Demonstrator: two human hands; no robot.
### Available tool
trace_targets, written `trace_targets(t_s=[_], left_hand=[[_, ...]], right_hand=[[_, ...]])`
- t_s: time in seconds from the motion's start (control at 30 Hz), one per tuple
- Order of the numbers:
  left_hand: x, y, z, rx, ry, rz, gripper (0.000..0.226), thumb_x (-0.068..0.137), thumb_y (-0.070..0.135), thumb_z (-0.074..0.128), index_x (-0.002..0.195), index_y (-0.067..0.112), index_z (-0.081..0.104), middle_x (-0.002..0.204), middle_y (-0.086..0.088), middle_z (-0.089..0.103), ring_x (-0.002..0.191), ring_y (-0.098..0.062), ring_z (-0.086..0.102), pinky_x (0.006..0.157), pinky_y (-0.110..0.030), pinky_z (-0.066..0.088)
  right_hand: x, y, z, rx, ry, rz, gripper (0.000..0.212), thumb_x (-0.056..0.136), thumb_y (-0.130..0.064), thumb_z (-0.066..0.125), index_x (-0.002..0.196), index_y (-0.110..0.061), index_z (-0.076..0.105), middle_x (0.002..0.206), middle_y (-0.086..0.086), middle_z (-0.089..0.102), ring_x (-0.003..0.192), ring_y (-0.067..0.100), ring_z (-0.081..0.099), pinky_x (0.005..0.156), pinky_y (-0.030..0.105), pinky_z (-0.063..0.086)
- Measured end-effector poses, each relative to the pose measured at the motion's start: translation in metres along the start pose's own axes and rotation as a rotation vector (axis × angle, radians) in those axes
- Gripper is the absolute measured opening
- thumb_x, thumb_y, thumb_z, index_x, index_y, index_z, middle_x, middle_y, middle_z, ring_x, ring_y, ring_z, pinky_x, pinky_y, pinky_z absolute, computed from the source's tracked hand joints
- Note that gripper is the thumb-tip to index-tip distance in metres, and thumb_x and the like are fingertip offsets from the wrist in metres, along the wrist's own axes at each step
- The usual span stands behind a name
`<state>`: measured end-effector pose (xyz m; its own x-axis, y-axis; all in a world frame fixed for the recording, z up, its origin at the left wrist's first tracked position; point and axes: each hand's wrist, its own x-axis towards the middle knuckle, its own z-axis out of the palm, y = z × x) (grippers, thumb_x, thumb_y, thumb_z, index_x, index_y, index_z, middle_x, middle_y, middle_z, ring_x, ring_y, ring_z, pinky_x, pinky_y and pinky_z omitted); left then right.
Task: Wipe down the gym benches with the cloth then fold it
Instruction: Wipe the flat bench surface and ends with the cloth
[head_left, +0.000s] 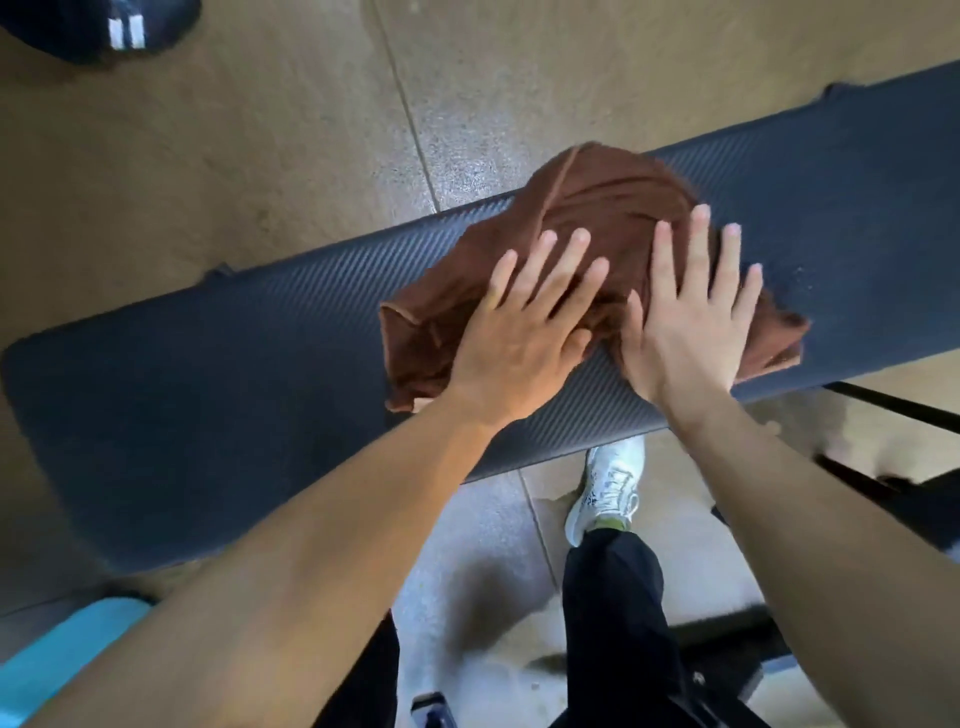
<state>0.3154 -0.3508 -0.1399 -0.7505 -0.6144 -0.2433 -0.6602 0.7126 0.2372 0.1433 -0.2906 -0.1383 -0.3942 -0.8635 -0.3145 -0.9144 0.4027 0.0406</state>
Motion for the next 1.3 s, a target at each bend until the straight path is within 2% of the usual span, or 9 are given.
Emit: trace_targets(t_s=[0.07,0.27,0.33,0.43,0.6,0.77,0.93,1.1,1.3], left_hand=[[-0.056,-0.029,0.003,0.016,-0.059,-0.031,0.069,0.101,0.043,0.038,0.159,0.018,0.012,0.168,-0.008,0.002,0.154,-0.027,0.006,0.121,-0.048,0.008],[-0.200,-0.099,0.013,0.087,-0.214,-0.295,0.076,0.096,0.044,0.031,0.156,0.008,0.001,0.166,-0.009,-0.008,0.154,-0.026,0.003,0.119,-0.053,0.022],[-0.200,-0.095,0.014,0.089,-0.212,-0.330,0.076,0.097,0.041,0.036,0.154,0.007,-0.002,0.166,-0.010,-0.008,0.153,-0.027,0.005,0.118,-0.054,0.022],[-0.166,-0.071,0.014,0.111,-0.196,-0.411,0.075,0.099,0.035,0.044,0.156,0.008,0.004,0.166,-0.017,0.000,0.153,-0.036,0.006,0.118,-0.059,0.017],[-0.049,-0.009,0.007,0.069,-0.109,-0.471,0.070,0.097,0.040,0.029,0.159,0.014,0.007,0.166,-0.017,0.002,0.152,-0.039,0.006,0.119,-0.059,0.014],[0.083,0.073,0.002,0.081,-0.016,-0.285,0.064,0.102,0.043,0.027,0.159,0.017,0.013,0.165,-0.014,0.013,0.151,-0.037,0.013,0.120,-0.055,0.012],[0.171,0.143,0.001,0.066,0.025,-0.038,0.062,0.102,0.044,0.026,0.159,0.021,0.017,0.167,-0.008,0.012,0.153,-0.031,0.012,0.122,-0.050,0.008],[0.148,0.141,-0.001,0.056,0.006,0.157,0.062,0.101,0.041,0.032,0.158,0.018,0.021,0.167,-0.007,0.013,0.153,-0.028,0.015,0.123,-0.047,0.012],[0.006,0.043,0.001,0.095,-0.118,-0.040,0.071,0.099,0.042,0.037,0.160,0.018,0.008,0.168,-0.006,0.001,0.154,-0.024,0.007,0.122,-0.046,0.012]], right_hand=[[-0.021,-0.041,0.002,0.015,-0.020,-0.042,0.070,0.097,-0.047,0.034,0.159,-0.023,0.013,0.168,0.011,0.000,0.154,0.036,0.001,0.120,0.061,0.008],[-0.093,-0.193,0.020,0.103,-0.167,-0.497,0.072,0.098,-0.043,0.037,0.159,-0.017,0.010,0.167,0.013,-0.009,0.152,0.029,-0.015,0.116,0.053,-0.022],[-0.091,-0.198,0.022,0.103,-0.153,-0.586,0.069,0.098,-0.037,0.040,0.159,-0.014,0.018,0.168,0.013,-0.002,0.154,0.028,-0.006,0.118,0.051,-0.019],[-0.062,-0.152,0.018,0.097,-0.074,-0.632,0.068,0.097,-0.042,0.042,0.157,-0.016,0.026,0.168,0.012,0.006,0.154,0.029,0.003,0.121,0.050,-0.009],[0.001,-0.036,0.002,0.062,-0.064,-0.510,0.071,0.098,-0.053,0.030,0.160,-0.023,0.010,0.168,0.005,-0.005,0.154,0.029,-0.005,0.121,0.051,-0.008],[0.052,0.107,-0.006,0.038,0.022,-0.305,0.070,0.097,-0.055,0.033,0.159,-0.024,0.017,0.169,0.005,0.006,0.153,0.035,0.006,0.121,0.056,0.002],[0.076,0.214,-0.009,0.046,0.018,-0.045,0.070,0.099,-0.055,0.027,0.160,-0.024,0.012,0.169,0.004,0.002,0.154,0.036,0.002,0.122,0.059,0.004],[0.050,0.177,-0.005,0.100,0.036,0.207,0.070,0.099,-0.044,0.028,0.160,-0.018,0.006,0.168,0.010,0.000,0.154,0.035,0.001,0.122,0.058,0.005],[-0.023,0.023,0.005,0.121,-0.057,-0.015,0.076,0.096,-0.045,0.032,0.160,-0.016,0.004,0.168,0.013,-0.004,0.154,0.032,-0.004,0.122,0.057,0.001]])
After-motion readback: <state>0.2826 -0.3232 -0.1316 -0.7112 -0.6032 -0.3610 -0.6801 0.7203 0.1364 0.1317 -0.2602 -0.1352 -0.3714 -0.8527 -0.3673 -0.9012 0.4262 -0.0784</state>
